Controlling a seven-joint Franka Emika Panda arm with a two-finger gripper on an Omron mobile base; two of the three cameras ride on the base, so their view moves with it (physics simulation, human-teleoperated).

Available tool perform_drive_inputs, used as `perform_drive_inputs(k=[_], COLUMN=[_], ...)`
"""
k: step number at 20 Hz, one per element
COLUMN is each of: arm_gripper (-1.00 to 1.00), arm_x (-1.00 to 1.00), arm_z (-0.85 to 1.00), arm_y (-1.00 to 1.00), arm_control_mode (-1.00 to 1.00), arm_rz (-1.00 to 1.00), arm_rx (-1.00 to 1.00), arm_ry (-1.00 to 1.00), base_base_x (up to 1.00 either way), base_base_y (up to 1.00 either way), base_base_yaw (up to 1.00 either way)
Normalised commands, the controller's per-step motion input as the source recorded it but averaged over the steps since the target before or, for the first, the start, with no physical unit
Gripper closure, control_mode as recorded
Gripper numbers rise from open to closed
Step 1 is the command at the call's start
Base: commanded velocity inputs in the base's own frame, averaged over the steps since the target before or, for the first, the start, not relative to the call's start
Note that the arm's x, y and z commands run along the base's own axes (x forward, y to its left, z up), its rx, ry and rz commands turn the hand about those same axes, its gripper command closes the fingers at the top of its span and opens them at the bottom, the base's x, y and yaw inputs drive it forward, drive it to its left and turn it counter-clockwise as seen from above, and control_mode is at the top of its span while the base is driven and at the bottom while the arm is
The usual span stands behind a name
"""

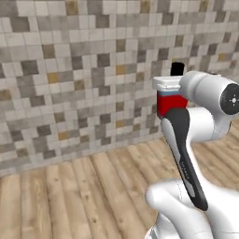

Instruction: Open the cabinet directly in front. Then move the liquor and the cup to the dining counter with the jar on it.

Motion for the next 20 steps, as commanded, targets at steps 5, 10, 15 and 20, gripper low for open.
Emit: perform_drive_inputs(k=[5,10,15,20], arm_gripper=[1.00,1.00,1.00,1.00], arm_x=[0.00,0.00,0.00,0.00], arm_z=[0.00,0.00,0.00,0.00], arm_y=[0.00,0.00,0.00,0.00], arm_control_mode=[1.00,1.00,1.00,1.00], arm_rz=[0.00,0.00,0.00,0.00], arm_rx=[0.00,0.00,0.00,0.00], arm_ry=[0.00,0.00,0.00,0.00], base_base_x=[1.00,0.83,0.63,0.93], base_base_y=[0.57,0.61,0.55,0.75], base_base_yaw=[-0.60,-0.84,-0.91,-0.74])
